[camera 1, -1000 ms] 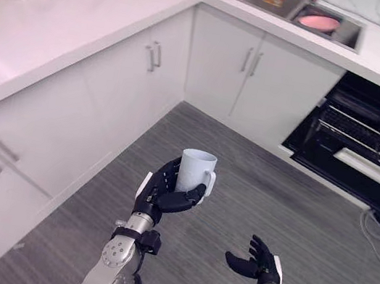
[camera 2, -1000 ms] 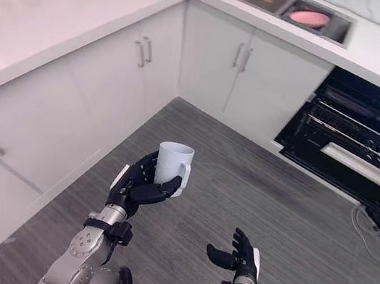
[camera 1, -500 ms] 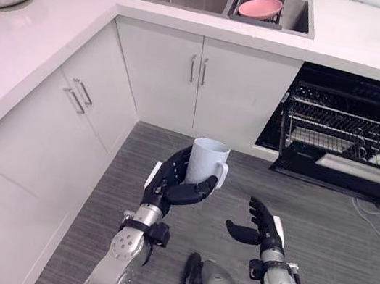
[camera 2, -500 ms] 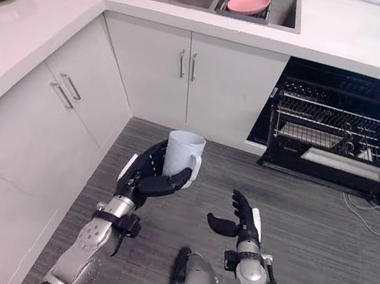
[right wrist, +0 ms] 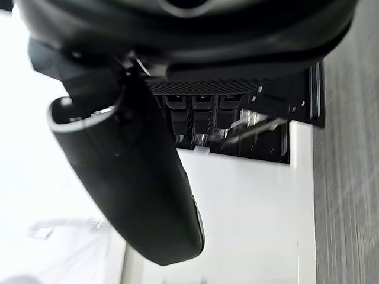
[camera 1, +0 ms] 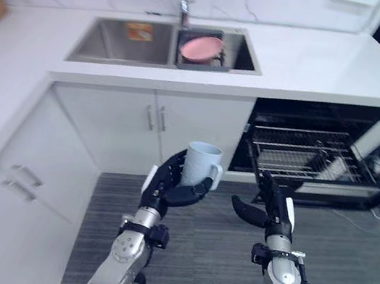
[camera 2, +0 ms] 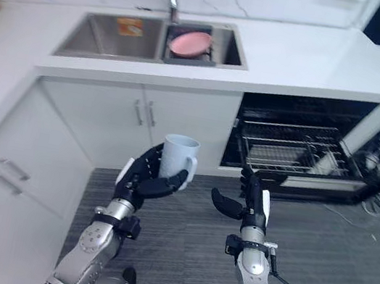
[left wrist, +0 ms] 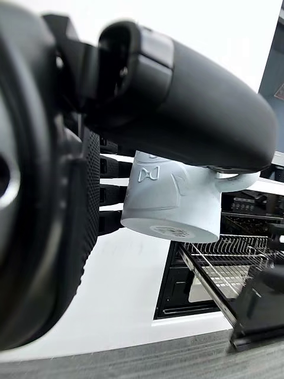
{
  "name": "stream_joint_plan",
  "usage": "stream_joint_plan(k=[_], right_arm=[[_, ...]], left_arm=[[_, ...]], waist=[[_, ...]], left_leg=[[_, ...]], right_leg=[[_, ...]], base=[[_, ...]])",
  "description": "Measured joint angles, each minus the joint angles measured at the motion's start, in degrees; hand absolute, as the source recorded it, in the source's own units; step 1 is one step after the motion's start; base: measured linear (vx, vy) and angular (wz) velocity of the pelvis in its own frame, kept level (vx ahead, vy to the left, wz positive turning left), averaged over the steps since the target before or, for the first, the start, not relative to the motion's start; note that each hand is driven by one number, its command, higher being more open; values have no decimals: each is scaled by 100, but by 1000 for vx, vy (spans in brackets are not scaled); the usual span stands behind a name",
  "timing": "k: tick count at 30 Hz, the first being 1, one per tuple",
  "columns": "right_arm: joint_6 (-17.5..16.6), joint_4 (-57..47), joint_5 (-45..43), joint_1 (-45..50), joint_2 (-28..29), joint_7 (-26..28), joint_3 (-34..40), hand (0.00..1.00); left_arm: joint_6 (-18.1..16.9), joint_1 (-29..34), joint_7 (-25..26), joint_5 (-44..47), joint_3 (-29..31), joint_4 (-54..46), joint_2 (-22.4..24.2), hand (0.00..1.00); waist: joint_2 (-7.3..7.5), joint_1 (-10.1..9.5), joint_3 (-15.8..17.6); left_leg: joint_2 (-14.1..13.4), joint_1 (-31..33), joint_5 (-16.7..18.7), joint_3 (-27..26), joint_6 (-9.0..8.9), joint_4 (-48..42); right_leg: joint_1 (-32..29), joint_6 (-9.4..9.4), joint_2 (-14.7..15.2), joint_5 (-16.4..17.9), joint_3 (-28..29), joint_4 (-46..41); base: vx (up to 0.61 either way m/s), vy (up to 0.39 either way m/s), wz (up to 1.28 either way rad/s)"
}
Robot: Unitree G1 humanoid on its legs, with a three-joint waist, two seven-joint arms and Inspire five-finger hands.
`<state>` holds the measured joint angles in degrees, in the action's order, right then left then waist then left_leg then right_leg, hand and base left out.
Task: Walk over to the sink, pick up the cup, carry it to the dishwasher, place the cup inside the dishwasher, then close the dishwasher door
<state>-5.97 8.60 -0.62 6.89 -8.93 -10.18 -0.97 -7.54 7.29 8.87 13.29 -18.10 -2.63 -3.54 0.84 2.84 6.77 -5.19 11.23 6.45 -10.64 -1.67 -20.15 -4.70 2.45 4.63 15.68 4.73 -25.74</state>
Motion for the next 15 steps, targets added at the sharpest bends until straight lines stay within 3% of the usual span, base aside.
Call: stream_joint_plan(k=[2, 3, 4, 5, 7, 8, 10, 11, 13, 15], right_arm=[[2, -38, 5, -95, 78, 15, -76, 90], [1, -31, 9, -111, 98, 35, -120, 90], [0, -23, 20, -166, 121, 98, -273, 90], [-5, -23, 20, -216, 125, 119, -352, 90], [-108, -26, 21, -442, 174, 195, -504, 90], [-158, -25, 12, -613, 223, 254, -507, 90], [-197, -30, 7, -701, 223, 304, -508, 90], [-236, -16, -47, -741, 81, 318, -543, 90], [-213, -31, -69, -708, -69, 340, -502, 90], [-207, -57, -210, -560, -123, 362, -340, 90]], left_arm=[[5, -39, 64, -2, 76, -7, -124, 30], [9, -33, 87, -5, 71, -5, -171, 30], [5, -25, 142, -72, 99, -19, -217, 30], [-9, -25, 179, -101, 129, -59, -212, 30], [-161, -41, 228, -102, 245, -255, -207, 30], [-230, -56, 238, -100, 338, -319, -206, 30], [-232, -46, 240, -99, 452, -315, -212, 30], [-257, -84, 256, -98, 561, -168, -138, 30], [-249, -245, 284, -103, 564, 33, -40, 30], [-204, -437, 266, -117, 494, 284, -19, 30]], waist=[[44, -20, 46], [39, -2, 69], [-14, 14, 86], [-40, 21, 78], [-53, 37, 79], [-46, 44, 75], [-24, 93, 61], [-184, 101, 28], [-325, 131, 12], [-310, 201, 22]], left_leg=[[157, -579, 311, -500, 168, 178], [192, -818, 349, -598, 200, 287], [193, -1379, 405, -786, 218, 611], [165, -1530, 410, -865, 213, 741], [77, -1800, 471, -1091, 108, 1040], [40, -1954, 534, -1280, 2, 1168], [46, -2152, 639, -1425, -151, 1217], [-32, -2326, 944, -1546, -455, 1192], [-180, -2328, 888, -1584, -410, 1094], [-310, -2324, 844, -1543, -419, 519]], right_leg=[[-772, 447, 494, -213, -541, -1770], [-860, 369, 655, -198, -760, -2100], [-1015, 23, 864, 0, -1362, -2553], [-1100, -75, 877, 64, -1586, -2545], [-1475, -222, 914, 146, -2304, -2174], [-1673, -361, 940, 66, -2888, -1481], [-1665, -561, 888, -401, -3416, -430], [-1538, -977, 620, -1303, -3549, 163], [-1505, -996, 379, -1177, -3469, 230], [-1350, -920, 367, -914, -3395, 38]], base=[[342, 230, -92], [329, 158, -90], [323, 135, -64], [320, 95, -77], [320, 40, -60], [337, -25, -58], [437, -77, -53], [455, -83, -52], [381, -73, -50], [339, -100, -21]])
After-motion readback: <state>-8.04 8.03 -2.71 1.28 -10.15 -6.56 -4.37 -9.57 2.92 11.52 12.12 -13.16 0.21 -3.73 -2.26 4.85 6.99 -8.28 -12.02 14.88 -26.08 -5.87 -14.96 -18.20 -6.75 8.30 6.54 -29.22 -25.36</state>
